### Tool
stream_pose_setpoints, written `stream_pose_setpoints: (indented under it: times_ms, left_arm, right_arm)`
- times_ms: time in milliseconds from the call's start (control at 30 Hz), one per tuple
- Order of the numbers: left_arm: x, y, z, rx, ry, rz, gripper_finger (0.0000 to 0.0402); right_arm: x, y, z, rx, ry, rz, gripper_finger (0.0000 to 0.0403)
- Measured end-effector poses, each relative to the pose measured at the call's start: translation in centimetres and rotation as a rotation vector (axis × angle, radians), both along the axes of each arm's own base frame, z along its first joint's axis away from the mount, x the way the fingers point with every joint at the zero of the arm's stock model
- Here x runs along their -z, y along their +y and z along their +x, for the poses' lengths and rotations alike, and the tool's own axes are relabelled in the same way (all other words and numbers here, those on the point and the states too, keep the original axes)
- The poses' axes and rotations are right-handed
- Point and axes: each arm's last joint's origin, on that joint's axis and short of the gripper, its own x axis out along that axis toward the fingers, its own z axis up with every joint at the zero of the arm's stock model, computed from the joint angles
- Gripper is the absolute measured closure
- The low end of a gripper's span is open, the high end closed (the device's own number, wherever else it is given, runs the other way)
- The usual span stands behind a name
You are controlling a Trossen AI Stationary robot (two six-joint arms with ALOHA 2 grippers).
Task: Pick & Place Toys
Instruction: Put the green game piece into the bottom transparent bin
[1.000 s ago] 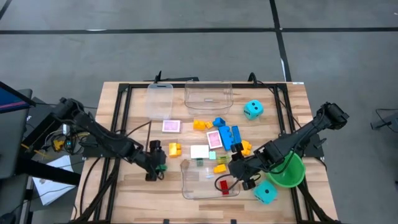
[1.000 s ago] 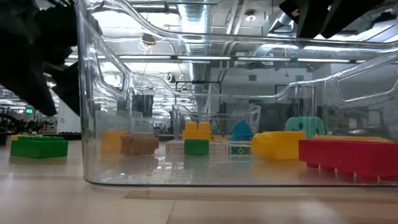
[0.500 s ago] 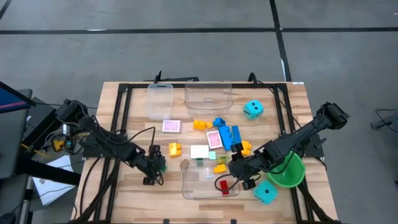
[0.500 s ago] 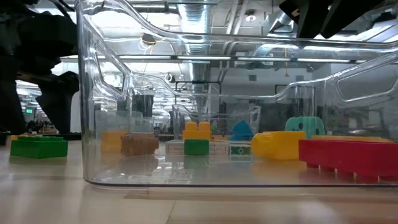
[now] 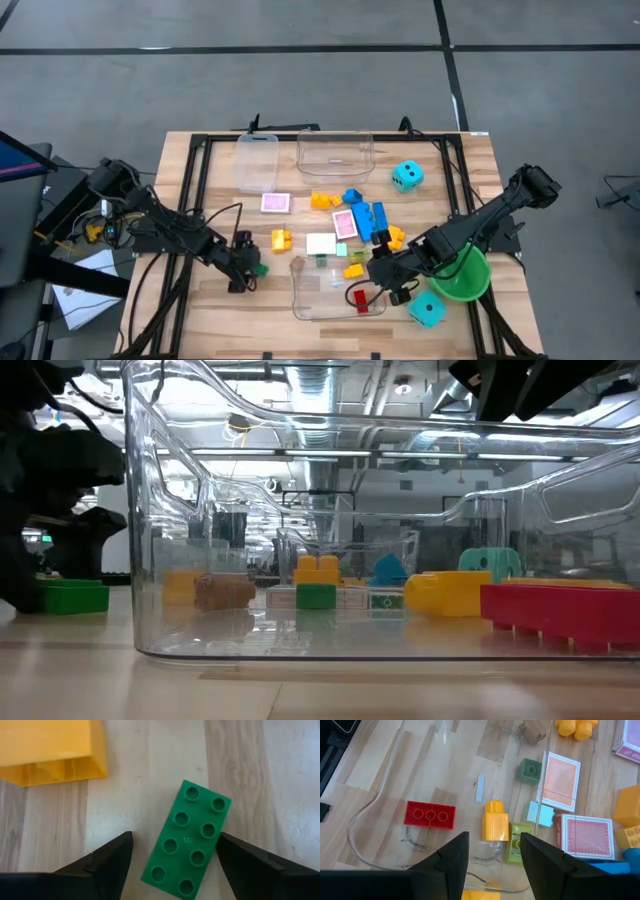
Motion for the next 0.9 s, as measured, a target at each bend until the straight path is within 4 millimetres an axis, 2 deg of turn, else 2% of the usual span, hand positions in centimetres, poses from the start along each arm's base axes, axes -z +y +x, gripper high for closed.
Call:
stream_pose_setpoints:
  times_ms: [133,333,467,633,900]
  left_arm:
    - [-0.2,0.1,-0.2,-0.005,-0.02,-0.003,0.017]
    - [-0.4,0.2,-0.2,-0.006,-0.032,-0.008,0.0265]
    - [-0.7,0.0,0.1,0.01,-0.076,-0.022,0.027]
    - [-2.5,0.2,0.8,0.054,-0.216,-0.028,0.027]
    - [-7.9,1.9,0.1,0.021,-0.532,0.073,0.027]
  right_arm:
    - [0.0,0.0,0.0,0.0,-0.003,0.002,0.0234]
    - [0.0,0.0,0.0,0.0,-0.003,0.002,0.0234]
    - [-0.1,0.1,0.1,-0.014,-0.012,-0.003,0.0234]
    - [-0.4,0.1,0.6,-0.071,-0.069,-0.017,0.0234]
    - [-1.0,-0.6,1.9,-0.087,-0.173,-0.058,0.0234]
